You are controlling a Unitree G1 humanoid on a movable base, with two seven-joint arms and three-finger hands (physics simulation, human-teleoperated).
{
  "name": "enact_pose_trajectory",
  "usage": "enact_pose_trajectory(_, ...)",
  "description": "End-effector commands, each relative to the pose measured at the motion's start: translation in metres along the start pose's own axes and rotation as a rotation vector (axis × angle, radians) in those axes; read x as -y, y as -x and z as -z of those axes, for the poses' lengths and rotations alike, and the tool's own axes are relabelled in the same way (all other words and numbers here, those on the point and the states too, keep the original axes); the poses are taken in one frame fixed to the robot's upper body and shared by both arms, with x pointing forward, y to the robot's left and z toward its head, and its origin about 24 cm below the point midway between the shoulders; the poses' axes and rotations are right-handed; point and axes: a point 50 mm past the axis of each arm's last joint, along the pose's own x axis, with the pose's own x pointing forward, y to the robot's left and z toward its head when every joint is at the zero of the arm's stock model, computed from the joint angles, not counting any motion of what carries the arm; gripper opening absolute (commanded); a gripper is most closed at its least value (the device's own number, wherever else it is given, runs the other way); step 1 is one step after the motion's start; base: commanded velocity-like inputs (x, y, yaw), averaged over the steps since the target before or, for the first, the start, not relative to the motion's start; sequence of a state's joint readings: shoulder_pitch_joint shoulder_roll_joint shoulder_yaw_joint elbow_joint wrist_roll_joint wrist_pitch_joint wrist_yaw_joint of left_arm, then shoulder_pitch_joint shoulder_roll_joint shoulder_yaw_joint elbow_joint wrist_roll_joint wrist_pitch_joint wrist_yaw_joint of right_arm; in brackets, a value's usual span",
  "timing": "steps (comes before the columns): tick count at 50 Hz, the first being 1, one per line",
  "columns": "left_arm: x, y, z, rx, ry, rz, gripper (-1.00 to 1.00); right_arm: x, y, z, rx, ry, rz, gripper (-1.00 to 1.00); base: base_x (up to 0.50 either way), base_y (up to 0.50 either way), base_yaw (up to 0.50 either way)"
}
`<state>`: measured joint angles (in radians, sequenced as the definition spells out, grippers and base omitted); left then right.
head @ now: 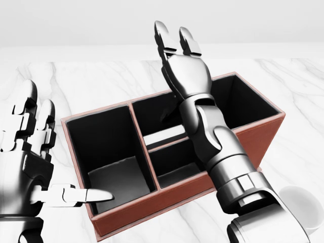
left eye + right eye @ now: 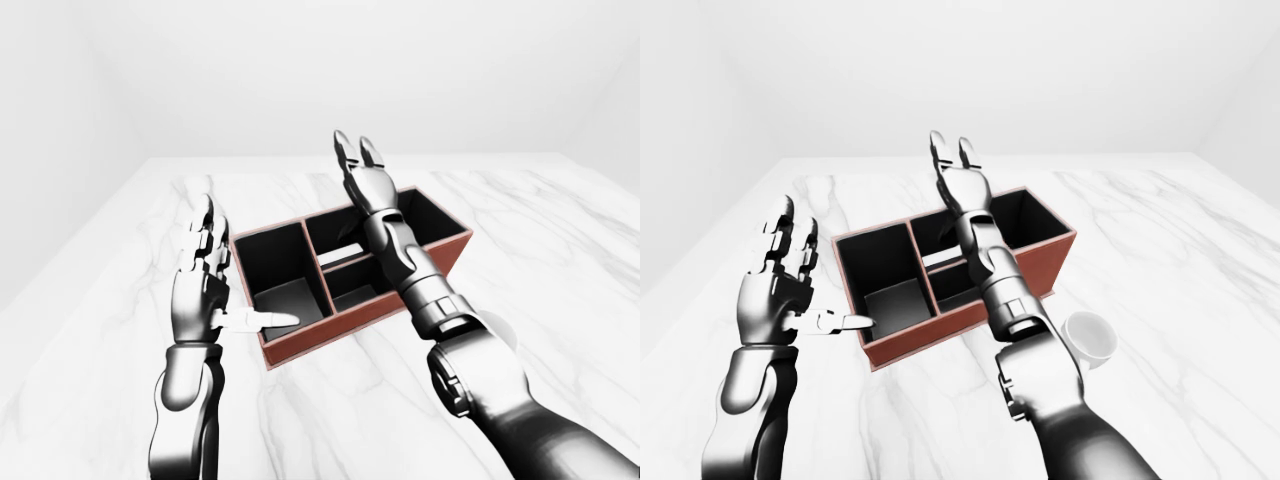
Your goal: Pick up the book and place it in the front compartment of the caddy.
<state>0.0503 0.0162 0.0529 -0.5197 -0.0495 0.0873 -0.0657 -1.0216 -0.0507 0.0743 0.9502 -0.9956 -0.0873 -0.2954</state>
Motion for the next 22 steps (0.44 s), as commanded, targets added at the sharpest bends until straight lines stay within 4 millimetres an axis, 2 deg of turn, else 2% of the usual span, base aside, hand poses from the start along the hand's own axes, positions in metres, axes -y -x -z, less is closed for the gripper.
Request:
enact_pose_trajectory(1,-0.001,-0.001,0.002,-0.009,0.005,-0.008,1.0,0.035,0.008,-0.01,0.083,-0.106,0.064,1.0,0.0,0.0,0.0)
enact_pose_trajectory(4,-0.001,-0.001,0.003,-0.012,0.006,-0.011,1.0,0.053,0.02,-0.021,0.148,-0.148,0.096,1.0,0.0,0.0,0.0)
enact_pose_trajectory(12,-0.001,0.0,0.001,-0.003,0.004,-0.012,1.0,0.091,0.055,-0.039,0.173,-0.204,0.163,1.0,0.0,0.0,0.0)
enact_pose_trajectory(17,-0.001,0.0,0.003,-0.011,0.004,-0.012,1.0,0.119,0.078,-0.059,0.284,-0.214,0.219,1.0,0.0,0.0,0.0)
enact_pose_trajectory(22,-0.001,0.0,0.001,-0.006,0.004,-0.014,1.0,0.136,0.102,-0.074,0.377,-0.223,0.253,1.0,0.0,0.0,0.0)
